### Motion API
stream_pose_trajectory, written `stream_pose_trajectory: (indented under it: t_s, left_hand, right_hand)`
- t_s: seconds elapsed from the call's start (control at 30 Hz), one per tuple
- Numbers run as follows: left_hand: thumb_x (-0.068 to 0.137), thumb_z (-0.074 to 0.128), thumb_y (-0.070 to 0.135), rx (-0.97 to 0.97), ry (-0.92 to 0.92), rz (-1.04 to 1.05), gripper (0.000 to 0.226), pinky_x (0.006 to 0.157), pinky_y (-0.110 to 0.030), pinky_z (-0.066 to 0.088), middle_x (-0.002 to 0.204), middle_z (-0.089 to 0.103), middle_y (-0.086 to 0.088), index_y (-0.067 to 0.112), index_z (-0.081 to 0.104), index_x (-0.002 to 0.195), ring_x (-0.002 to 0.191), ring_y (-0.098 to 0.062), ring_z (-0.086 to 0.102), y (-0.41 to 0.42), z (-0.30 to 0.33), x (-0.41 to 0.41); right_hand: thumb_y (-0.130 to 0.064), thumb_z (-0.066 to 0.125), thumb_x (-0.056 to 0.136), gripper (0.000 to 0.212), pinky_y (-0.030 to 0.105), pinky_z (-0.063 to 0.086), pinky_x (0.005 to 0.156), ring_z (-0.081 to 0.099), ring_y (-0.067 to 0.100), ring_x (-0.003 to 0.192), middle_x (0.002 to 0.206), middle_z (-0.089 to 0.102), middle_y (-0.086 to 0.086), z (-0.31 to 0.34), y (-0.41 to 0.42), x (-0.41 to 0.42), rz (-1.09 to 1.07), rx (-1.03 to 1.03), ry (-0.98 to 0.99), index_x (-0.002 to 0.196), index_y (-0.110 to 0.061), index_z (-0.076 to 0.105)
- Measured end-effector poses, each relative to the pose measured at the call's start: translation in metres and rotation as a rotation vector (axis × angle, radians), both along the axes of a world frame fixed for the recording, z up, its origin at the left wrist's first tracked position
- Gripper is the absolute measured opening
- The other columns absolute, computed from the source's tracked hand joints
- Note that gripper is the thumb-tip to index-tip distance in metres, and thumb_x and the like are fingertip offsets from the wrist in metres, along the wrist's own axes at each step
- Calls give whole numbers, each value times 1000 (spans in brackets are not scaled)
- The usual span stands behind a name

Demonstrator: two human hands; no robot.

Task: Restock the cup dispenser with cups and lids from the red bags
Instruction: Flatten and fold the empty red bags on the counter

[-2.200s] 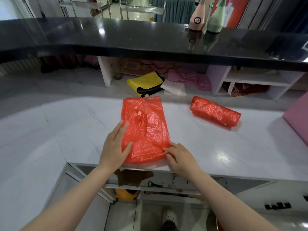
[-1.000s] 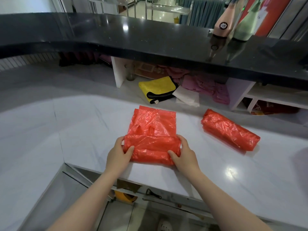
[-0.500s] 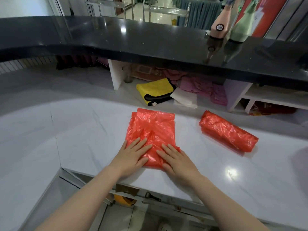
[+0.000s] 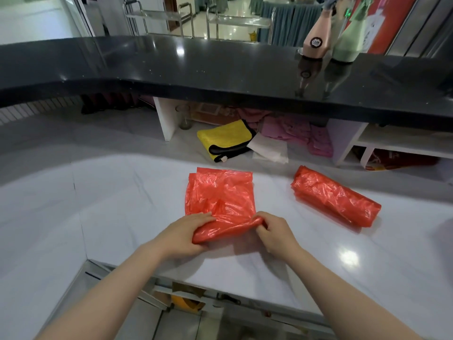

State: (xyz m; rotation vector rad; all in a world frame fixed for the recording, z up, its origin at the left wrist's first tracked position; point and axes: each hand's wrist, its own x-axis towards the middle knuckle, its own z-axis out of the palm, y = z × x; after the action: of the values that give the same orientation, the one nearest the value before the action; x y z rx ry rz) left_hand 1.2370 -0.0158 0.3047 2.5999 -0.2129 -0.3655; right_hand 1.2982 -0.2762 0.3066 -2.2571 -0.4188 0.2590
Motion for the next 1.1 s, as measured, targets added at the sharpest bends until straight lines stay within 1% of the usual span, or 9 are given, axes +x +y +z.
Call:
stream_pose_trajectory:
  t_s: [0.13, 0.27, 0.43, 0.53, 0.7, 0.8, 0.9, 1.0, 1.1]
  left_hand:
    - [70, 67, 30, -328, 51, 275, 49, 83, -14, 42, 115, 63, 17, 48, 58, 114, 100, -2, 59, 6, 7, 6]
    - [82, 73, 16, -589, -91, 649, 16, 80, -30, 52, 90, 74, 6, 26, 71, 95, 86, -12, 68, 4, 1, 12]
    - [86, 67, 33, -341, -136, 776, 2, 69, -30, 47, 82, 69, 9, 31, 66, 87, 81, -16, 65, -9, -6, 33]
    - [87, 62, 42, -131, -128, 774, 15, 61, -29, 40, 80, 68, 9, 27, 66, 83, 76, -17, 62, -13, -6, 44]
    - [87, 60, 47, -39, -203, 839, 23, 54, -27, 35, 77, 68, 7, 26, 68, 83, 69, -16, 58, -21, -12, 49]
    - [88, 58, 47, 8, -239, 855, 25, 57, -30, 35, 79, 69, 4, 23, 67, 87, 71, -20, 58, -27, -10, 45]
    - [88, 59, 46, 16, -217, 864, 26, 60, -30, 37, 84, 70, 1, 22, 68, 91, 79, -25, 63, -30, -10, 43]
    - [87, 60, 48, 38, -178, 869, 27, 63, -30, 39, 86, 70, 0, 23, 67, 92, 83, -26, 64, -26, -8, 48]
    - [86, 60, 48, 40, -138, 872, 28, 64, -30, 39, 88, 70, -1, 21, 67, 91, 86, -27, 64, -25, -8, 51]
  right_hand:
    - [-11, 48, 91, 19, 29, 40, 71, 61, 20, 88, 92, 70, -1, -1, 7, 17, -93, 27, 32, 82, -21, 63]
    - [-21, 44, 97, 23, 32, 43, 75, 62, 25, 94, 101, 70, 2, -4, 13, 35, -146, -17, 52, 98, -15, 66]
    - [-30, 39, 100, 28, 32, 41, 77, 61, 28, 99, 107, 69, 6, -7, 16, 56, -110, -187, 39, 108, -17, 64]
    - [-29, 41, 100, 23, 30, 39, 69, 63, 26, 90, 99, 69, 4, -11, 15, 62, -110, -208, 32, 103, -19, 61]
    - [-30, 54, 94, 23, 14, 39, 54, 54, -2, 70, 95, 67, -5, -18, 14, 63, -198, 4, 58, 115, -34, 45]
    - [-38, 59, 89, 44, 19, 44, 70, 55, 3, 87, 107, 56, -15, -18, 9, 54, -153, 117, -11, 124, -48, 35]
    - [-47, 64, 80, 54, 27, 50, 87, 49, 4, 107, 136, 31, -21, -22, 0, 49, 88, -22, -190, 130, -48, 42]
    - [-61, 58, 73, 53, 33, 51, 85, 43, 9, 123, 153, 8, -20, -24, 3, 47, 133, -159, -314, 123, -45, 53]
    - [-64, 59, 70, 61, 35, 47, 86, 25, 8, 137, 157, 8, -18, -23, 2, 45, 148, -236, -378, 128, -44, 53]
